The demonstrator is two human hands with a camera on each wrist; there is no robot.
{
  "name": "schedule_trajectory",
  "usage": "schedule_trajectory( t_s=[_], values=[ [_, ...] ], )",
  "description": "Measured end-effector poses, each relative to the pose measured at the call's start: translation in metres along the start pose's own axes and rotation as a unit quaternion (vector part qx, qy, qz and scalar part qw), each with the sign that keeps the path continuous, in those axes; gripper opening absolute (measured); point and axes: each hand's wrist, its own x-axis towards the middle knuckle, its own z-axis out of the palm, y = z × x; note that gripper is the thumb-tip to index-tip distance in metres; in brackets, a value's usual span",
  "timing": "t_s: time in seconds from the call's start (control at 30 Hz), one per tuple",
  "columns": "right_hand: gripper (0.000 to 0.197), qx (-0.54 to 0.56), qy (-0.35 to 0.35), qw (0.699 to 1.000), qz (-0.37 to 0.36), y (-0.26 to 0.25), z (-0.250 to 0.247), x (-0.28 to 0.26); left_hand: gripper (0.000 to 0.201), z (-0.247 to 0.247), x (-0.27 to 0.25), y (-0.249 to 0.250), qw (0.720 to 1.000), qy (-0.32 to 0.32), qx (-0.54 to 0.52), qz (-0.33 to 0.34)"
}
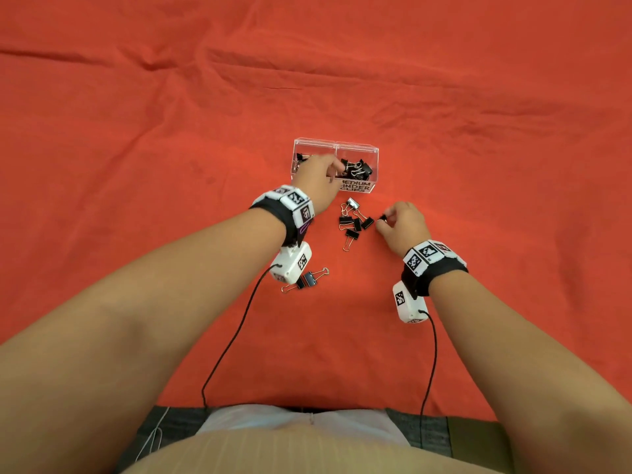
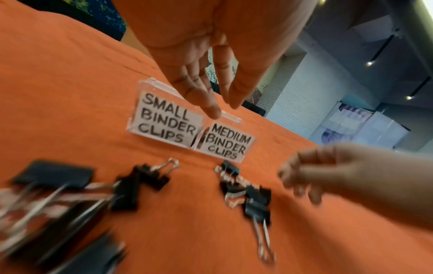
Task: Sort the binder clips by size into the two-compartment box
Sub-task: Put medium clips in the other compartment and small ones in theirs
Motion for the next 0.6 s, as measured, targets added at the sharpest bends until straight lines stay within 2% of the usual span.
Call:
schedule_trajectory(
  t_s=[0.07,0.13,0.27,0.33,0.4,0.47,0.6],
  values=[
    [0.015,0.072,0.024,0.997,0.015,-0.010,-0.007,0.002,0.015,0.003,-0.020,-0.017,0.999,-0.018,0.027,-0.003],
    [0.012,0.111,0.024,0.994,-0.002,-0.028,-0.014,0.005,0.016,0.001,-0.036,-0.039,0.996,-0.027,0.080,-0.013],
    [0.018,0.096,-0.006,0.993,-0.065,-0.077,-0.017,0.020,0.036,-0.014,-0.054,-0.073,0.982,0.008,0.184,-0.048],
    [0.020,0.078,-0.019,0.993,-0.088,-0.099,-0.011,0.030,0.048,-0.019,-0.059,-0.083,0.980,0.008,0.185,-0.069],
    [0.020,0.070,-0.026,0.992,-0.102,-0.116,-0.004,0.040,0.056,-0.020,-0.063,-0.090,0.982,-0.017,0.165,-0.085],
    [0.023,0.054,-0.025,0.992,-0.112,-0.129,0.002,0.046,0.057,-0.020,-0.067,-0.096,0.986,-0.038,0.140,-0.086],
    [0.036,-0.003,-0.016,0.991,-0.130,-0.132,0.012,0.046,0.053,-0.018,-0.069,-0.101,0.988,-0.041,0.125,-0.079]
  ],
)
